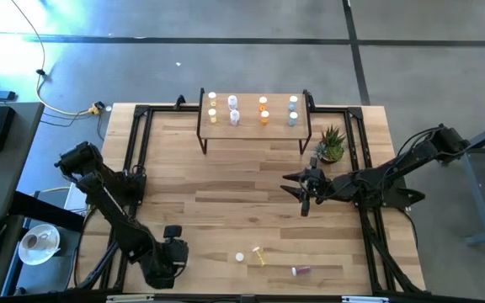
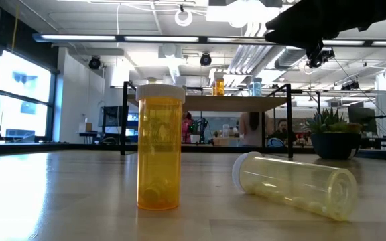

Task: Pick and place medicine bottles onto shelf by color
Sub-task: Put the transparent pill bottle on the shelf aligned with the other transparent pill bottles

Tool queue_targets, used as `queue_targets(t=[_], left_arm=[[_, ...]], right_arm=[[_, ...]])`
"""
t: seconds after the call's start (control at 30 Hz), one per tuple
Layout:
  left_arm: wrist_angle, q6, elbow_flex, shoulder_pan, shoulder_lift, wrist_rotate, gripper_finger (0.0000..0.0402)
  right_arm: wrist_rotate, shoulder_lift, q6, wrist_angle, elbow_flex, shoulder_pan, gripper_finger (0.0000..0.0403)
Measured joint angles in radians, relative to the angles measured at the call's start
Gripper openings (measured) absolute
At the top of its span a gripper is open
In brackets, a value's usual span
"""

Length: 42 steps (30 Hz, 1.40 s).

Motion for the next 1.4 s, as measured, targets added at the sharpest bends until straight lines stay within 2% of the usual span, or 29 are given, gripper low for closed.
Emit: queue_targets(t=[0.3, 0.53, 0.7, 1.03, 1.17, 1.4], left_arm=[[-0.02, 0.296, 0.0, 0.238, -0.146, 0.073, 0.0139], [-0.056, 0.536, 0.001, 0.514, -0.238, 0.158, 0.0146], [-0.114, 0.686, 0.026, 0.705, -0.249, 0.244, 0.0146], [-0.228, 0.947, 0.153, 0.981, -0.236, 0.223, 0.0149], [-0.24, 0.996, 0.219, 1.071, -0.237, 0.213, 0.0149], [-0.241, 1.015, 0.324, 1.186, -0.236, 0.184, 0.0149]], right_arm=[[0.0, 0.0, -0.001, -0.013, 0.0, 0.0, 0.0147], [0.0, 0.0, -0.033, -0.047, 0.0, -0.001, 0.0147], [0.026, 0.0, -0.053, -0.044, 0.0, -0.001, 0.0147], [0.087, 0.0, -0.053, -0.044, 0.0, -0.001, 0.0147], [0.09, 0.0, -0.06, -0.042, 0.0, -0.001, 0.0147], [0.158, 0.0, -0.218, 0.009, 0.0, -0.001, 0.0147]])
